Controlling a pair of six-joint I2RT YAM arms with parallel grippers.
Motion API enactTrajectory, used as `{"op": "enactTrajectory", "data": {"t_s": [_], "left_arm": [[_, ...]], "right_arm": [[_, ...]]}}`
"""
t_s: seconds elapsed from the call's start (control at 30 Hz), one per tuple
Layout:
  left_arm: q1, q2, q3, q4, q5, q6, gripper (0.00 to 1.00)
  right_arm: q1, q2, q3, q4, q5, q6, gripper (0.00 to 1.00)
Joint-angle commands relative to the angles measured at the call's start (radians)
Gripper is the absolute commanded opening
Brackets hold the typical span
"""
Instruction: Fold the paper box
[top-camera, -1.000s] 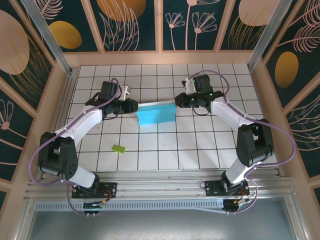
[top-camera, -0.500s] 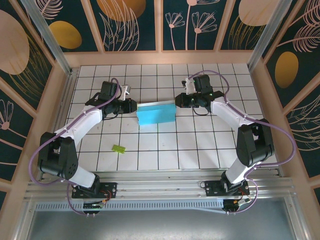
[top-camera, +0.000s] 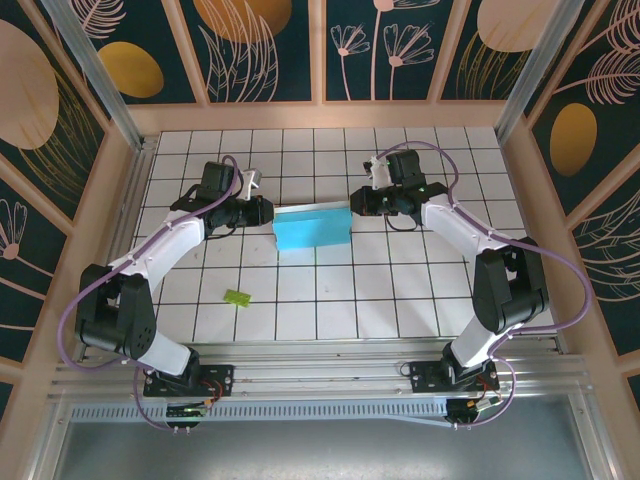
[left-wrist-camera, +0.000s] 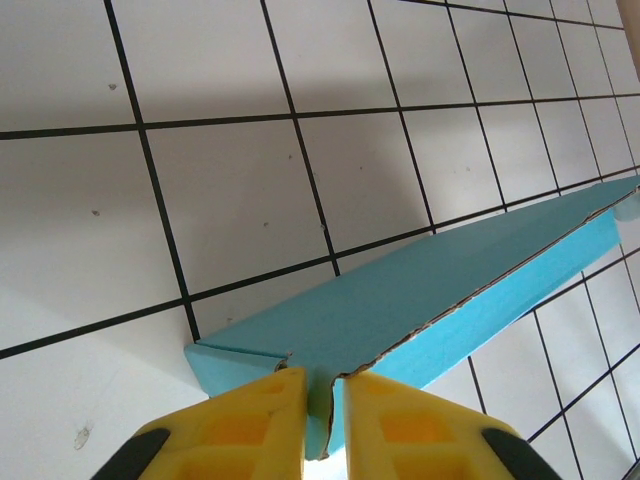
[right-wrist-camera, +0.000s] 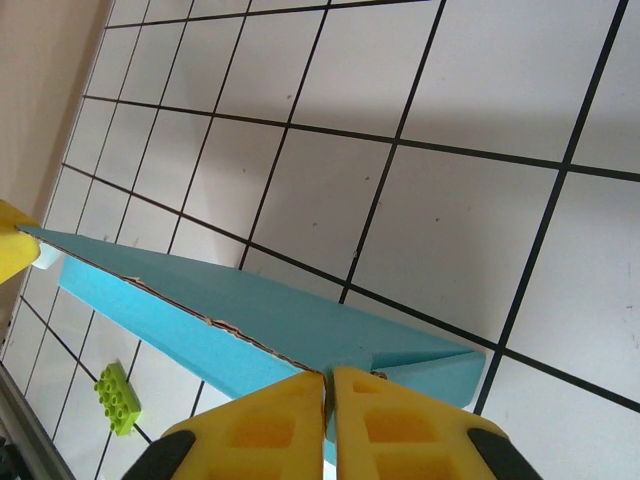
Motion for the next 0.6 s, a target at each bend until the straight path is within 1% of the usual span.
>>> {"op": "enactTrajectory", "data": {"t_s": [0.0, 0.07, 0.2, 0.57], "left_arm": [[-0.002, -0.007, 0.024, 0.001, 0.026, -0.026, 0.15], [-0.001, -0.004, 0.016, 0.016, 0.034, -0.041, 0.12], [-0.001, -0.001, 0.001, 0.026, 0.017, -0.058, 0.07], [-0.002, -0.006, -0.037, 0.049, 0.029, -0.082, 0.07]], "right_arm": [[0.011, -0.033, -0.023, 0.038, -0.019, 0.033, 0.10], [0.013, -0.035, -0.035, 0.058, -0.028, 0.056, 0.09], [0.022, -0.038, -0.050, 0.072, -0.032, 0.068, 0.08], [0.024, -0.042, -0.074, 0.030, 0.026, 0.026, 0.08]]}}
